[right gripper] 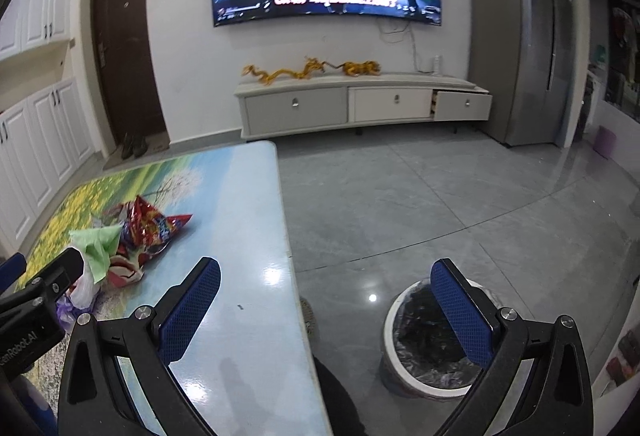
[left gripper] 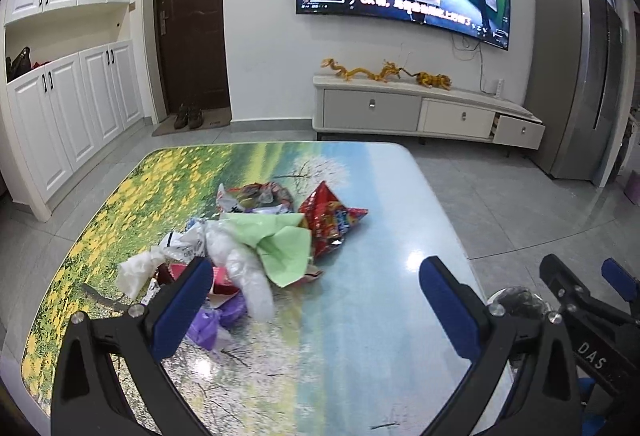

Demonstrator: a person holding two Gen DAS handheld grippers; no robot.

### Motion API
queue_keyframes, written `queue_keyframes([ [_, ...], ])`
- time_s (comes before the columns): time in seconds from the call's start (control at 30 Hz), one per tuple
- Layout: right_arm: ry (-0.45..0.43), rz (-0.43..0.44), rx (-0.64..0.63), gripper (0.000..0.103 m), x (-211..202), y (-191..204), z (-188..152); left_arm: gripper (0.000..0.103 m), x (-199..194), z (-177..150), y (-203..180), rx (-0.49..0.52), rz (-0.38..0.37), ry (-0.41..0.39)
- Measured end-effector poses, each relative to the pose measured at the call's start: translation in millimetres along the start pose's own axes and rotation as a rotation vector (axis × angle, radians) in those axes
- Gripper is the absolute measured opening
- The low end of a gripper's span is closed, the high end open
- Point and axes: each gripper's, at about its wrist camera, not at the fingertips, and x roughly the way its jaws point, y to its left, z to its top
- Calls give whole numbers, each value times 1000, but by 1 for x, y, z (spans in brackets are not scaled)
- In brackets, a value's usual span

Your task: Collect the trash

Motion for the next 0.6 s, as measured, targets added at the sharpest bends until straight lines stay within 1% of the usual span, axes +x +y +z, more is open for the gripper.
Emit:
queue_keyframes([
  [0.13,-14,-6,23,103,-9,-13,-2,103,-7,0,-9,13,-15,-17],
  [0.3,-22,-8,42,103,-17,-25,-5,103,-12,-1,-18,38,-38,-15],
  [0.4,-22,-13,53,103,-18,-28,-8,103,-11,0,-22,43,-44,-5],
  [0.6,-19,-25,81,103,-20,-35,-13,103,-12,-1,-23,50,-52,-22],
])
